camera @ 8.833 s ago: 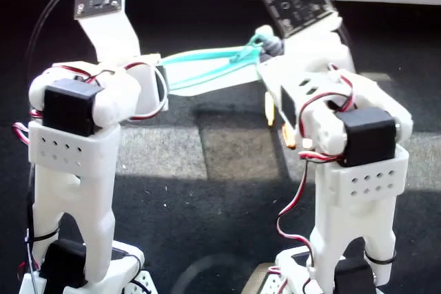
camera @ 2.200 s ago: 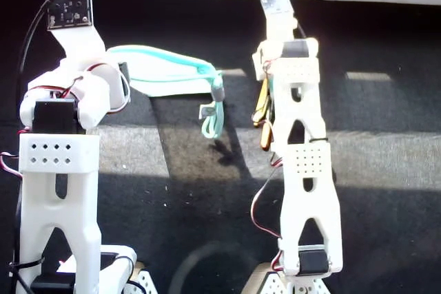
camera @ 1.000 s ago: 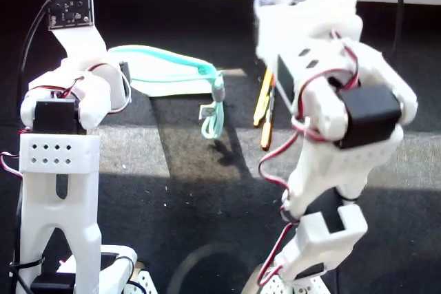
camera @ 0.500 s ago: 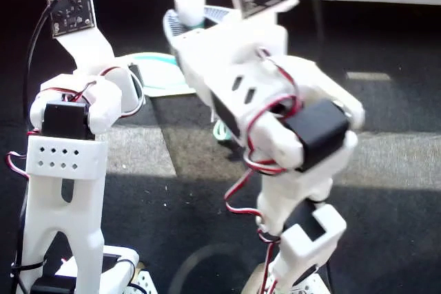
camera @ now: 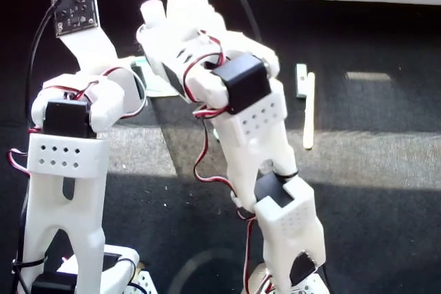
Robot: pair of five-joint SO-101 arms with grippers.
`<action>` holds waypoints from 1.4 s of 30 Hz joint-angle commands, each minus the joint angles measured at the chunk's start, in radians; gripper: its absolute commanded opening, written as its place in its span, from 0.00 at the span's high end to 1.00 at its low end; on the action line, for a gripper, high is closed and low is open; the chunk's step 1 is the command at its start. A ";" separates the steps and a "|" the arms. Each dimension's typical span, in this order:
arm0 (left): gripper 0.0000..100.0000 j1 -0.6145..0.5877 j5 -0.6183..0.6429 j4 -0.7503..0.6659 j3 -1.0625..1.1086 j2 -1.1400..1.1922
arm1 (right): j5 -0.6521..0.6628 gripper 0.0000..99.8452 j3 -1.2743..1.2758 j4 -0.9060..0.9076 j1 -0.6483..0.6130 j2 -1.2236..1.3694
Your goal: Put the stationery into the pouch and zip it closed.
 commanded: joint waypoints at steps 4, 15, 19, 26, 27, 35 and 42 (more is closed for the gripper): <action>0.99 0.013 0.012 0.052 -0.059 0.010 | -0.017 0.99 -0.013 -0.019 0.065 0.042; 0.99 0.019 0.052 0.097 -0.140 0.010 | -0.014 0.99 -0.013 -0.111 0.084 0.183; 0.99 0.019 0.049 0.132 -0.186 0.010 | -0.012 0.99 -0.015 -0.177 0.099 0.245; 0.99 0.019 0.049 0.129 -0.182 0.021 | -0.011 0.99 -0.013 -0.199 0.099 0.269; 0.99 0.019 0.049 0.129 -0.183 0.021 | -0.011 0.99 -0.012 -0.199 0.101 0.269; 0.99 0.019 0.049 0.129 -0.162 0.022 | -0.011 0.99 -0.044 -0.199 0.097 0.254; 0.99 0.021 0.054 0.137 -0.148 0.013 | -0.011 0.99 -0.197 -0.222 0.111 0.361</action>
